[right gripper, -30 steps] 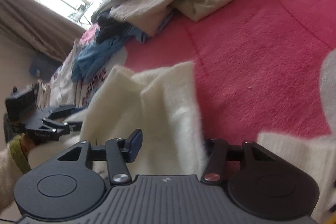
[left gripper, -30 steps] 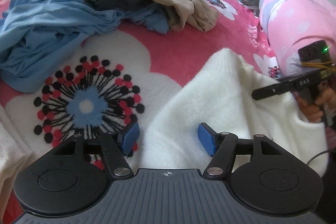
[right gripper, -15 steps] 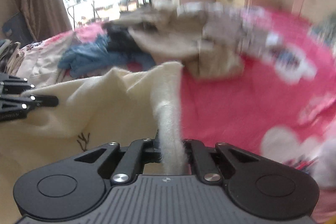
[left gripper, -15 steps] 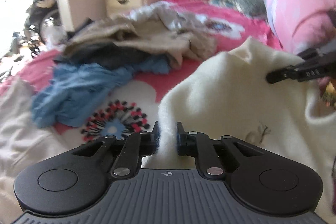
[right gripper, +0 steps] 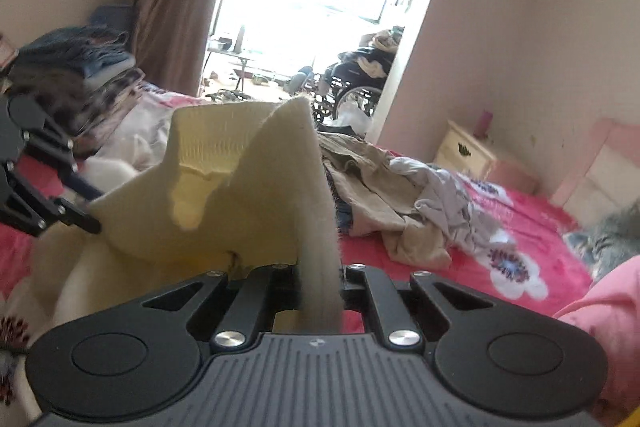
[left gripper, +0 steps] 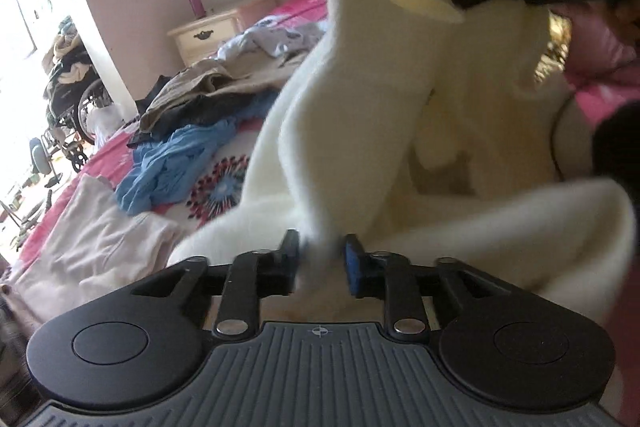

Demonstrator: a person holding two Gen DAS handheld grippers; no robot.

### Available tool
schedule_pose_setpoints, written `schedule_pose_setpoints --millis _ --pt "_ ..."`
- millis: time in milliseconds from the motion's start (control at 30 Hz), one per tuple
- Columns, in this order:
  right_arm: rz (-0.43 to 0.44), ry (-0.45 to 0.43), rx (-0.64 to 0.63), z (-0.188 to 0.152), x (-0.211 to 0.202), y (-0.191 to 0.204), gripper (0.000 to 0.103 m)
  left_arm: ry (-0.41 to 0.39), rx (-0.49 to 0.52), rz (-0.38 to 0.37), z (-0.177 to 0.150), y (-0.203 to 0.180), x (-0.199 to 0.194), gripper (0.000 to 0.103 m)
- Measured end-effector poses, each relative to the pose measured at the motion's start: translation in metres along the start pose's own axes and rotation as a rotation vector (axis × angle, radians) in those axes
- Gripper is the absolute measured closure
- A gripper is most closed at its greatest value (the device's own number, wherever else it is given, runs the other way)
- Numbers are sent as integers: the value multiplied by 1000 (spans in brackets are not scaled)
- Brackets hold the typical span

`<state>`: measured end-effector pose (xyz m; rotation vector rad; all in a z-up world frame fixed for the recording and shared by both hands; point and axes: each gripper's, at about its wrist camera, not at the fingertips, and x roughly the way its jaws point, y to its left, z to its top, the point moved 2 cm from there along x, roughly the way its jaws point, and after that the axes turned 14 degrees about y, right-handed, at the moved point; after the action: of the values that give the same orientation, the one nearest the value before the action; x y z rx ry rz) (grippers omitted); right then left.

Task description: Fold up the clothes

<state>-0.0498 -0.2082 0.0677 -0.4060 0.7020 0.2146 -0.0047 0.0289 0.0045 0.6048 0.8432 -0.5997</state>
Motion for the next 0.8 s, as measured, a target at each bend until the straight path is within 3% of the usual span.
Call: schedule_pose_setpoints --millis 267,633,733,800 --pt "-4 -20 -26 1 -8 16 95 -73 77 43 14 1 1 45" --pt "-5 1 44 3 -4 8 96 3 426 6 29 -15 52 33" --pt "10 4 83 5 2 0 96 6 447 28 30 -14 61 31" --pt "19 3 99 5 6 -3 96 5 388 22 36 -6 65 34"
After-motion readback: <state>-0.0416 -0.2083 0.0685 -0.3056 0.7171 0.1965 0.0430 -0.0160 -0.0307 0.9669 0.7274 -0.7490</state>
